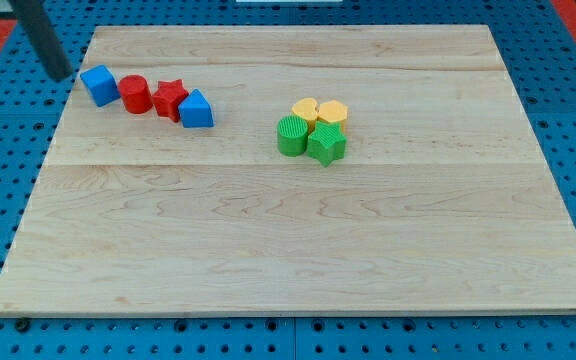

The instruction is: Push the blue cube slightly towards bottom

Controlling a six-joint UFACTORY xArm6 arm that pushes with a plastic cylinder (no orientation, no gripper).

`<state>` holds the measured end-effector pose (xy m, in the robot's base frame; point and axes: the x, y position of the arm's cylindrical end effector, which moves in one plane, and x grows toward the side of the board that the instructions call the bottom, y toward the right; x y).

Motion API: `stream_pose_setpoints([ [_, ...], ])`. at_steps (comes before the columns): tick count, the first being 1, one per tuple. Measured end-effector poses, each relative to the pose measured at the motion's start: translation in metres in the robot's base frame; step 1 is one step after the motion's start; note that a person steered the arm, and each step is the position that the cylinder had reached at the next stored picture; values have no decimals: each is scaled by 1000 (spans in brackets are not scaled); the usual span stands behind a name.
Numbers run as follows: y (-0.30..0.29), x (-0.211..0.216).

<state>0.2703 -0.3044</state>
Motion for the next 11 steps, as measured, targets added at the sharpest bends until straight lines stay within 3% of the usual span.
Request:
stream_pose_setpoints([
  [1, 19, -18],
  [2, 83, -18],
  [4, 60, 27],
  [7, 57, 19],
  [8, 101, -9],
  [9, 150, -4],
  [11, 126, 25],
])
